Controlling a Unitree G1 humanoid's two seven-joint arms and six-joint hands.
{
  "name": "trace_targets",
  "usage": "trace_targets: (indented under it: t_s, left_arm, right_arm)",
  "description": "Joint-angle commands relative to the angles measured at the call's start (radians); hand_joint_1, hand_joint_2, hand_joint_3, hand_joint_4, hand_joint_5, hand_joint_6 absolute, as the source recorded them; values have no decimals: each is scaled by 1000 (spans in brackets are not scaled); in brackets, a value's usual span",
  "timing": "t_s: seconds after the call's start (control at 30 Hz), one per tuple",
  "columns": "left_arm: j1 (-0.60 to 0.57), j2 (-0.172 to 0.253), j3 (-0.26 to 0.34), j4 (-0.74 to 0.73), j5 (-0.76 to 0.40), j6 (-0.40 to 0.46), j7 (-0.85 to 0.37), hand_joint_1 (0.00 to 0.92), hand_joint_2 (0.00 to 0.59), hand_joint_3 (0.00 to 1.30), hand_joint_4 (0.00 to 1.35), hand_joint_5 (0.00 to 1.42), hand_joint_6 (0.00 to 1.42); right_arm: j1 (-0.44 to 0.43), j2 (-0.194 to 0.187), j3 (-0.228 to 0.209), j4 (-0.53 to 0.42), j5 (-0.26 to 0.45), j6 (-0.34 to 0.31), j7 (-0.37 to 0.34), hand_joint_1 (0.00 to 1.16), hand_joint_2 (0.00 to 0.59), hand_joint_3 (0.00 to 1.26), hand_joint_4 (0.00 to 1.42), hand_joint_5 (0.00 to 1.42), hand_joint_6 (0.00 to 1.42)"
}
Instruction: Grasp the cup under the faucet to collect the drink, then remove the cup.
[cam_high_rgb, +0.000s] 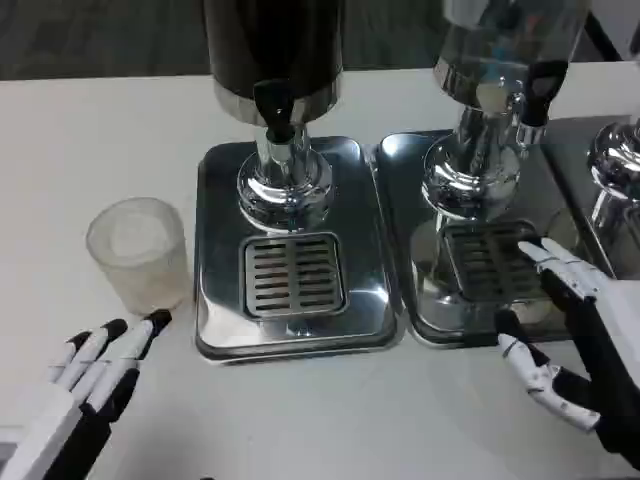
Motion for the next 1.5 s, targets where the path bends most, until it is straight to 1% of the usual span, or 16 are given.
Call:
trace_targets:
  t_s: [0.03,0.37,0.43,0.57,0.73,0.97,1.1,1.2,1.27,1.37,1.5]
  left_arm:
    - [-1,6,-12,-3,1,3,1,0,42,0,0,0,0]
    - [-2,3,-13,-1,-8,6,1,0,42,0,0,0,0]
    - [-7,9,-4,2,-27,1,-1,0,41,0,0,0,0]
    - [-32,37,18,45,-80,-20,-1,0,34,0,0,0,0]
    - [-69,35,31,93,-144,-50,20,0,23,0,0,0,0]
    - [-165,26,67,189,-236,-59,44,0,10,0,0,0,28]
    - [-230,32,84,256,-267,-58,63,0,0,0,0,0,87]
    - [-290,41,90,314,-301,-39,54,0,0,0,0,0,92]
    - [-322,51,90,347,-301,-32,51,0,0,0,0,9,97]
    - [-381,70,76,408,-331,5,13,0,0,0,0,22,120]
    - [-447,101,53,477,-321,37,-8,3,0,0,0,102,194]
  right_arm:
    - [2,-2,-7,2,0,-7,-3,329,446,197,119,173,264]
    - [-1,-2,-10,-3,6,-3,5,329,446,197,119,173,264]
    - [-3,5,-7,-14,6,9,13,329,446,197,119,173,264]
    - [-19,33,18,-37,-18,46,30,329,446,197,119,173,264]
    - [-4,48,20,-62,-30,65,32,330,445,197,119,178,265]
    - [2,62,22,-67,-35,71,26,339,439,198,122,183,269]
    - [-4,70,25,-60,-37,71,22,342,438,199,126,183,270]
    - [-9,75,27,-55,-39,70,21,344,438,200,131,184,270]
    - [-13,79,30,-52,-40,69,21,345,438,200,135,184,271]
    - [-20,84,37,-45,-41,68,21,348,438,200,148,184,271]
    - [-36,100,53,-37,-42,71,13,349,438,203,155,184,271]
